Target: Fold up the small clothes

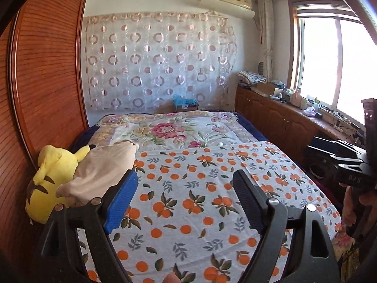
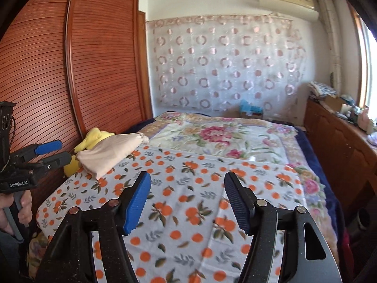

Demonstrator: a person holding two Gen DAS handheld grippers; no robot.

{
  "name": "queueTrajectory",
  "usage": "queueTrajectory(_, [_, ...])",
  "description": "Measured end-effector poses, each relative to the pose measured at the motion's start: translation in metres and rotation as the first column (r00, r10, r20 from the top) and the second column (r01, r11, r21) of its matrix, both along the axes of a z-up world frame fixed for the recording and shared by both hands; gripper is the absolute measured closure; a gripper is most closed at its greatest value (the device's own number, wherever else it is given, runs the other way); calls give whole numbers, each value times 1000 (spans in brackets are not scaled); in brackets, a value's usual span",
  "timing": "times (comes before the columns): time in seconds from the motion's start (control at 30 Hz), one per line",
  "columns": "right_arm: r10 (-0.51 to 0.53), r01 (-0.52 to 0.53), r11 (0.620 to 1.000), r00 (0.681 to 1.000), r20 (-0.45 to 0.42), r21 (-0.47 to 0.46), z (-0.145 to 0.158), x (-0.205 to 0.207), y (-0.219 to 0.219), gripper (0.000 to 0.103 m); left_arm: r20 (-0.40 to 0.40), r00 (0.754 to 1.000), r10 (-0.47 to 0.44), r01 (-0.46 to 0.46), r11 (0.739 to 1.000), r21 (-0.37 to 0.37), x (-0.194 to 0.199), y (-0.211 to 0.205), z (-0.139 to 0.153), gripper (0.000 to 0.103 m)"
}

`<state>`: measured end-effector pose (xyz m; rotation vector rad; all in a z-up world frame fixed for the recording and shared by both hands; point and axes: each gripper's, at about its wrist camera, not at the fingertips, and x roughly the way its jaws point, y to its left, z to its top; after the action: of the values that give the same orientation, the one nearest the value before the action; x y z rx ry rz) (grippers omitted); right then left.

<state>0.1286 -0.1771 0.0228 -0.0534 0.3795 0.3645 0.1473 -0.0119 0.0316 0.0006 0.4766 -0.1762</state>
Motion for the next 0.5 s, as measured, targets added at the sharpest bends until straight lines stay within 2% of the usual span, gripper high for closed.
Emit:
queueTrajectory(0.23, [-104,103,995,994,21,12,-2,-47,0,36,26,1000,8,-9,1000,19,-17,-22,10,20])
queueTrajectory(0.5, [-154,152,987,987,51,50,-1,-86,13,36,40,999,6,-7,1000,23,-28,-36,15,20])
